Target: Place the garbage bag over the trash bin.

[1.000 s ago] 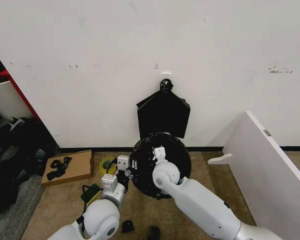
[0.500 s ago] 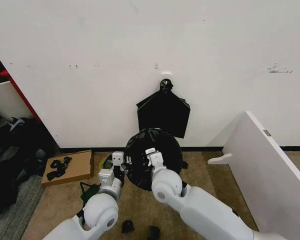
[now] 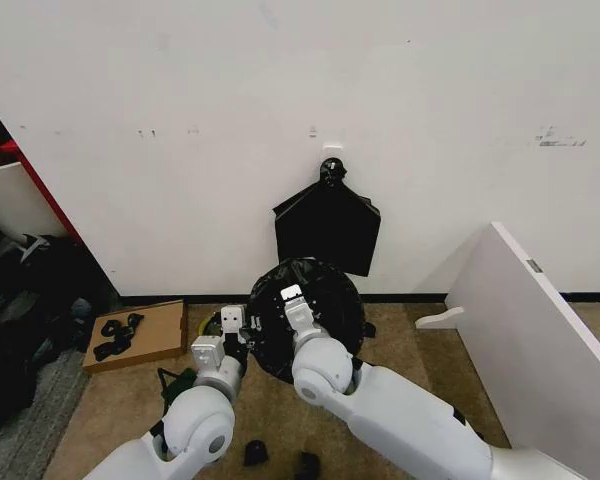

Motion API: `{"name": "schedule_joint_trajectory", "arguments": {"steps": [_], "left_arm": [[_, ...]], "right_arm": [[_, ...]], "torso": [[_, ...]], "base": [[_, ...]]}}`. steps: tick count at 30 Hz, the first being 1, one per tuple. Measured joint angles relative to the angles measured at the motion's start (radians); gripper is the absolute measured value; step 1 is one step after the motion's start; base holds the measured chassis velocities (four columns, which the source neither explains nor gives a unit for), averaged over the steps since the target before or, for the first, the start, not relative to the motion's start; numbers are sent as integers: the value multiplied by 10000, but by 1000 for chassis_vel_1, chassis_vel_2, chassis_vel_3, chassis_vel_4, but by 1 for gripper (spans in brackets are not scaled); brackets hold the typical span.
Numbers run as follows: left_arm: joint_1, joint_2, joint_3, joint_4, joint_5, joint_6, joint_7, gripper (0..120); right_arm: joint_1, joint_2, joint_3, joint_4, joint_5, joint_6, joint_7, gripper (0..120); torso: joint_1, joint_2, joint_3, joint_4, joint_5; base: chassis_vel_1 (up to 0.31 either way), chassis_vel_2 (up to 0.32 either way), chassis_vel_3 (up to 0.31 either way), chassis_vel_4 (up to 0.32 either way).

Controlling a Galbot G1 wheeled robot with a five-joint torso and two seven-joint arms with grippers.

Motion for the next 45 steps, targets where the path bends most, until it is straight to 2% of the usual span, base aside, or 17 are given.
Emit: {"name": "schedule_joint_trajectory", "arguments": {"steps": [4, 12, 19, 25, 30, 34, 36, 38, 41, 45], "left_arm": [[80, 70, -3, -71, 256, -122, 205, 1], [462, 229, -22, -63, 1471, -912, 970, 1], [554, 209, -22, -39, 1537, -1124, 1033, 1], [470, 132, -61, 209, 1526, -1073, 867, 1], [538, 95, -64, 69, 1439, -953, 874, 1], [578, 85, -271, 60, 935, -565, 729, 1], [390, -50, -525, 184, -38, -139, 623, 1], [291, -122, -613, 246, -372, -20, 559, 1], [-133, -284, -872, 611, -1410, 431, 309, 1], [-399, -397, -976, 1003, -2214, 888, -38, 1]], "right_arm": [[113, 81, -4, -252, 237, -77, 88, 0], [270, -160, 164, -311, 1536, -158, 482, 0], [250, -241, 248, -317, 1560, -157, 542, 0], [17, -651, -86, 924, 1517, -481, 602, 0], [-205, -373, -50, 523, 986, -401, 414, 0], [-377, -317, 215, 897, 945, -200, 405, 0], [-522, -691, 243, 2353, 1052, -335, 477, 0], [-584, -841, 247, 2806, 1054, -387, 441, 0], [-1150, -1416, 741, 4254, 568, -374, -311, 0], [-2321, -2150, 1792, 5116, -748, 219, -1392, 0]], "torso": [[0, 0, 0, 3, 0], [0, 0, 0, 2, -1], [1, 0, 0, 3, 1], [2, 0, -2, 1, -1], [2, 0, -1, 2, 0], [2, -1, -1, 4, 0], [2, -1, -1, 4, 0], [1, 0, -2, 3, -2], [1, 0, -2, 3, 0], [1, 0, -1, 2, 4]], "base": [[0, 0, 0, 0], [0, 0, 0, 0], [0, 0, 0, 0], [0, 0, 0, 0], [0, 0, 0, 0], [0, 0, 0, 0], [0, 0, 0, 0], [0, 0, 0, 0], [0, 0, 0, 0], [0, 0, 0, 0]]}}
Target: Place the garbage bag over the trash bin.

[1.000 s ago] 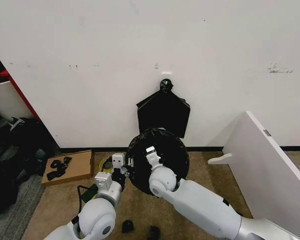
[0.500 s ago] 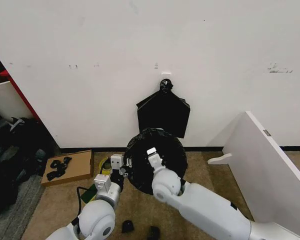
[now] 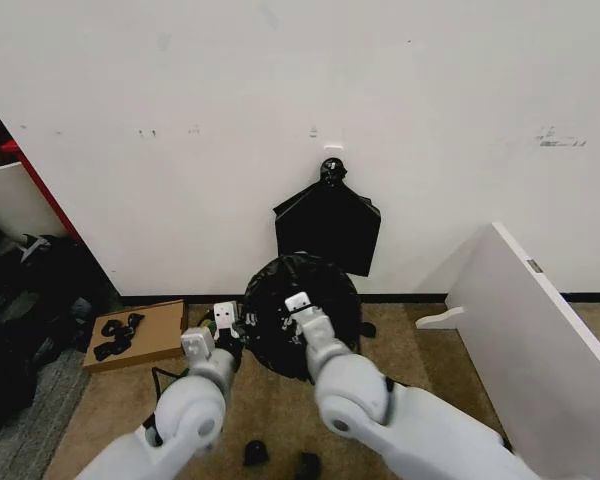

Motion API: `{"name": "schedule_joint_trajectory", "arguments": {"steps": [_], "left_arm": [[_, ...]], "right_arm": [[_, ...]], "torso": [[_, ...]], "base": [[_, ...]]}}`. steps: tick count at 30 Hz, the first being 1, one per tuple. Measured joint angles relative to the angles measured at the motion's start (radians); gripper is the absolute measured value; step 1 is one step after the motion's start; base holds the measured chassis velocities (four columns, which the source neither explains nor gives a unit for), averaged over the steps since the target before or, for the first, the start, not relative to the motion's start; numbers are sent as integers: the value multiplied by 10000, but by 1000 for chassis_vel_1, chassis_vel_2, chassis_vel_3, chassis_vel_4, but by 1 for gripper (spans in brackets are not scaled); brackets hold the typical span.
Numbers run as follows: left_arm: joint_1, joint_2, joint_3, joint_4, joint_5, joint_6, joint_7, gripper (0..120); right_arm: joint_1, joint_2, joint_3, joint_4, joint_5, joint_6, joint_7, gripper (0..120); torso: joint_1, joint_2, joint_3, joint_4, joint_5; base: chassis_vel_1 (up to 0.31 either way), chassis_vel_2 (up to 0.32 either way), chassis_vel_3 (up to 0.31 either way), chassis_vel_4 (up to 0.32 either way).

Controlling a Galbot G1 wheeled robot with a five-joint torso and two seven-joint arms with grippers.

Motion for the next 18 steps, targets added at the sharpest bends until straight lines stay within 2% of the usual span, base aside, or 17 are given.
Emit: {"name": "schedule_joint_trajectory", "arguments": {"steps": [1, 3, 4, 5, 8, 9, 11, 15, 16, 18], "left_arm": [[-17, -27, -12, 104, -156, 99, -81, 1], [-28, -85, -14, 385, -459, 355, -218, 1], [-46, -99, -14, 496, -647, 448, -291, 1], [-46, -99, -14, 496, -647, 448, -291, 1], [171, -139, -179, 664, -981, 621, -537, 1], [374, -140, -258, 668, -980, 643, -599, 1], [657, -150, -313, 814, -1147, 724, -690, 1], [608, -242, -285, 1041, -1379, 823, -689, 1], [515, -299, -198, 1169, -1443, 846, -607, 1], [452, -357, -110, 1272, -1509, 842, -334, 1]], "right_arm": [[-403, -243, 347, 190, -309, 292, -270, 0], [-1838, -748, 1784, 684, -1086, 1534, -943, 0], [-2591, -784, 2507, 873, -1572, 2277, -1194, 0], [-2591, -784, 2507, 873, -1572, 2277, -1194, 0], [-4187, -437, 3814, 1303, -2480, 3876, -1703, 0], [-4443, -230, 3982, 1361, -2543, 4128, -1802, 0], [-4944, 366, 4598, 1564, -2635, 4539, -2034, 0], [-5441, 830, 5300, 1707, -2729, 4764, -2147, 0], [-5750, 1039, 5692, 1786, -2777, 4875, -2173, 0], [-6092, 1182, 6032, 1917, -2887, 4962, -2249, 0]], "torso": [[0, 0, 1, -4, -1], [0, 0, 0, -1, -3], [0, 0, 1, 1, -1], [0, 0, 1, 1, -1], [-1, 2, -1, -15, -5], [-2, 1, -1, -11, -2], [-2, 0, 0, 14, 3], [-2, 0, 0, 9, -2], [-2, 0, 0, -2, -2], [-2, 1, 0, -7, 0]], "base": [[0, 0, 0, 0], [0, 0, 0, 0], [0, 0, 0, 0], [0, 0, 0, 0], [0, 0, 0, 0], [0, 0, 0, 0], [0, 0, 0, 0], [0, 0, 0, 0], [0, 0, 0, 0], [0, 0, 0, 0]]}}
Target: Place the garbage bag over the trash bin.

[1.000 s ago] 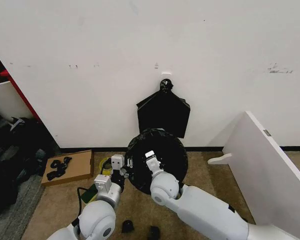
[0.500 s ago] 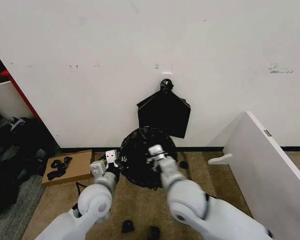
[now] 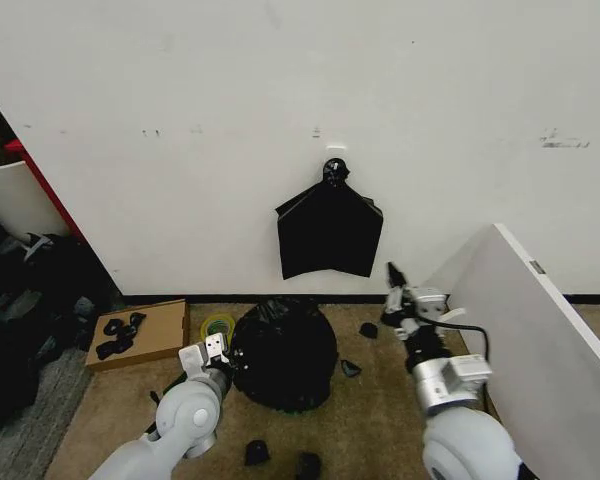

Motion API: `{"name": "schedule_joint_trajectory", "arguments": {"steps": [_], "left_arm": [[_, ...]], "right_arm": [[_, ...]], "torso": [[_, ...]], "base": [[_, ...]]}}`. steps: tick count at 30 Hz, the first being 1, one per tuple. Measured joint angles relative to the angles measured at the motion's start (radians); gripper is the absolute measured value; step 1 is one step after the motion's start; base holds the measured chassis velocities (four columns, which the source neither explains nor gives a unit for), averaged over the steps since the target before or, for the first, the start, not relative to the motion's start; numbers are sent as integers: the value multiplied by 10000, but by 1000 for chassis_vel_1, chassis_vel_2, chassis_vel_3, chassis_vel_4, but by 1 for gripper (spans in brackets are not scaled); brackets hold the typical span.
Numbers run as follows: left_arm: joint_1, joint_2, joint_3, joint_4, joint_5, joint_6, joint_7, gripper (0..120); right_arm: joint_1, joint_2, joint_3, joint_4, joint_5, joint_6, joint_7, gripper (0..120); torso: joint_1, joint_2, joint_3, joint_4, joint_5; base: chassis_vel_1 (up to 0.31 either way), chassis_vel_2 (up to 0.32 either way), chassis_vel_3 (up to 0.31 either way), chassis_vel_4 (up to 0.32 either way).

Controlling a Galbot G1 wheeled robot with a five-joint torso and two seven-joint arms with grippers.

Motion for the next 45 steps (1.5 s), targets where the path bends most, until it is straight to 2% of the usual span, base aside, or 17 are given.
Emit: {"name": "schedule_joint_trajectory", "arguments": {"steps": [10, 13, 18, 20, 24, 26, 28, 30, 33, 35, 36, 37, 38, 39, 41, 43, 45], "left_arm": [[-249, -179, 37, 566, -274, -195, 523, 1], [-279, -161, -30, 568, -375, -169, 604, 9], [-191, -46, -179, 270, -393, -64, 624, 31], [-170, -35, -181, 201, -316, -6, 538, 32], [-86, 69, -210, -256, 49, 127, 258, 49], [-26, 186, -283, -714, 158, 228, 124, 61], [4, 202, -292, -824, 151, 269, -9, 63], [145, 253, -305, -1059, 136, 354, -218, 71], [495, 365, -343, -1421, 909, 142, 105, 85], [559, 389, -350, -1463, 1179, 0, 237, 86], [819, 468, -396, -1562, 2281, -639, 764, 93], [912, 494, -413, -1567, 2763, -933, 965, 94], [1314, 541, -482, -1560, 4407, -2134, 1603, 98], [1699, 545, -537, -1549, 5392, -2953, 2056, 100], [2275, 448, -745, -1598, 6439, -3801, 2518, 100], [2387, 414, -814, -1615, 6623, -3945, 2594, 100], [3674, 8, -1645, -1761, 8104, -5280, 3057, 100]], "right_arm": [[-308, 218, 89, 110, -153, 28, -120, 0], [-296, 313, 41, 76, -154, 24, -121, 0], [-256, 460, 15, 17, -144, 3, -116, 19], [-248, 476, 14, 17, -138, -8, -126, 22], [-203, 578, 19, 28, -122, -24, -212, 37], [-181, 674, 20, 30, -123, -18, -246, 51], [-182, 694, 11, 29, -128, -14, -246, 52], [-206, 742, -11, 22, -180, 29, -246, 61], [-289, 886, 31, 23, -262, 142, -247, 74], [-303, 922, 60, 23, -267, 174, -246, 76], [-351, 1042, 177, 18, -307, 311, -263, 82], [-369, 1089, 221, 7, -328, 368, -282, 84], [-508, 1303, 473, -95, -418, 668, -476, 90], [-714, 1490, 815, -188, -505, 971, -950, 95], [-1063, 1708, 1201, -324, -700, 1441, -1645, 98], [-1145, 1772, 1272, -364, -753, 1598, -1782, 99], [-1513, 2294, 1742, -697, -931, 2496, -2394, 100]], "torso": [[2, 0, 2, 7, -3], [2, 0, 1, 7, -5], [2, 0, 1, 7, -3], [2, 0, 1, 7, -5], [2, 0, 1, 7, -5], [2, 0, 1, 7, -4], [2, 0, 1, 6, -4], [2, 0, 1, 6, -4], [2, -1, 1, 6, -5], [2, -1, 1, 6, -5], [2, -1, 1, 7, -5], [1, -1, 1, 8, -5], [2, -1, 1, 5, -5], [2, -2, 1, 7, -2], [2, -2, 1, 7, -6], [2, -1, 1, 6, -8], [1, -1, 0, 6, 0]], "base": [[0, 0, 0, 0], [0, 0, 0, 0], [0, 0, 0, 0], [0, 0, 0, 0], [0, 0, 0, 0], [0, 0, 0, 0], [0, 0, 0, 0], [0, 0, 0, 0], [0, 0, 0, 0], [0, 0, 0, 0], [0, 0, 0, 0], [0, 0, 0, 0], [0, 0, 0, 0], [0, 0, 0, 0], [0, 0, 0, 0], [0, 0, 0, 0], [0, 0, 0, 0]]}}
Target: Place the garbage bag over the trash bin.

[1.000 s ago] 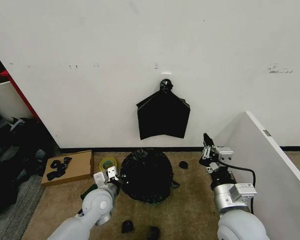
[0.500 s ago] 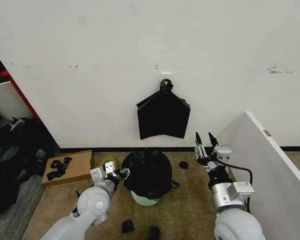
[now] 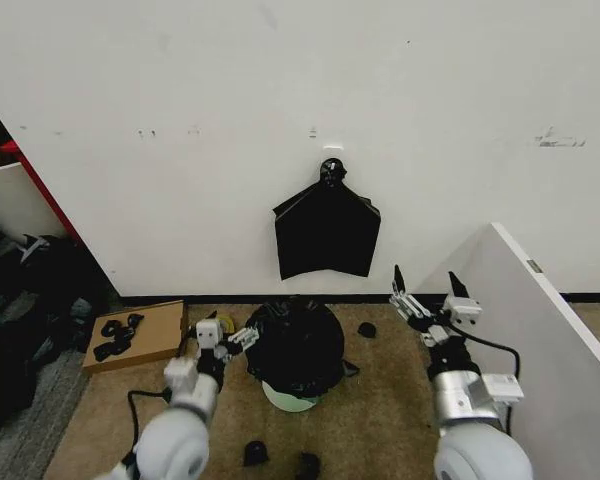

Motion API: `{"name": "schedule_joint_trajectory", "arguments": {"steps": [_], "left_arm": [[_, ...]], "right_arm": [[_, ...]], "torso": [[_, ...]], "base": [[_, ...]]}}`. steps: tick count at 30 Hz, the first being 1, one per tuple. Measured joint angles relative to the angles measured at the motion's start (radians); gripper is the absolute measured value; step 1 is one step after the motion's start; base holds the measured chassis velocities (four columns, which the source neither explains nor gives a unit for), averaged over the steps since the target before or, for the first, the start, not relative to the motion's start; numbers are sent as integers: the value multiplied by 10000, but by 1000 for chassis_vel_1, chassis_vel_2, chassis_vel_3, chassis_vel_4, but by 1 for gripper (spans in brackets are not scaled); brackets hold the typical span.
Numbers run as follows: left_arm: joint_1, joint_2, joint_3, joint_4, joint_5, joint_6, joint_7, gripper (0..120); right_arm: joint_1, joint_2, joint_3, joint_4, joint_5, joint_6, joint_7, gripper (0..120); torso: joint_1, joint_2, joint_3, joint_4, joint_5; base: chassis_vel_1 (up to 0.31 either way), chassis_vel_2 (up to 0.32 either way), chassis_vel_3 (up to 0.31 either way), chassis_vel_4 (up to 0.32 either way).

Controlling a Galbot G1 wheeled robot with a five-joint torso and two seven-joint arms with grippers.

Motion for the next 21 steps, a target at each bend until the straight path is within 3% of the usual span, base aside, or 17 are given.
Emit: {"name": "schedule_joint_trajectory", "arguments": {"steps": [4, 6, 9, 15, 21], "left_arm": [[1347, -1005, -1292, -79, 1409, -1485, 69, 100], [1414, -1053, -1353, -79, 1484, -1569, 69, 100], [2657, -1869, -2179, -295, 2386, -2854, 109, 100], [3343, -2281, -2476, -715, 2735, -3357, 174, 100], [3442, -2484, -2106, -974, 2822, -3346, 215, 100]], "right_arm": [[-434, 510, 759, -447, 141, 698, -694, 100], [-478, 518, 791, -459, 159, 726, -724, 100], [-1437, 553, 997, -417, 151, 1384, -1135, 100], [-2096, 611, 753, 18, -659, 1833, -1142, 100], [-2196, 671, 581, 280, -1131, 1777, -1143, 100]], "torso": [[0, 0, 0, 6, -2], [0, 0, 0, 6, -2], [-1, 0, 0, 0, -3], [-1, 0, 0, -1, -4], [-1, 0, 0, 0, -5]], "base": [[0, 0, 0, 0], [0, 0, 0, 0], [0, 0, 0, 0], [0, 0, 0, 0], [0, 0, 0, 0]]}}
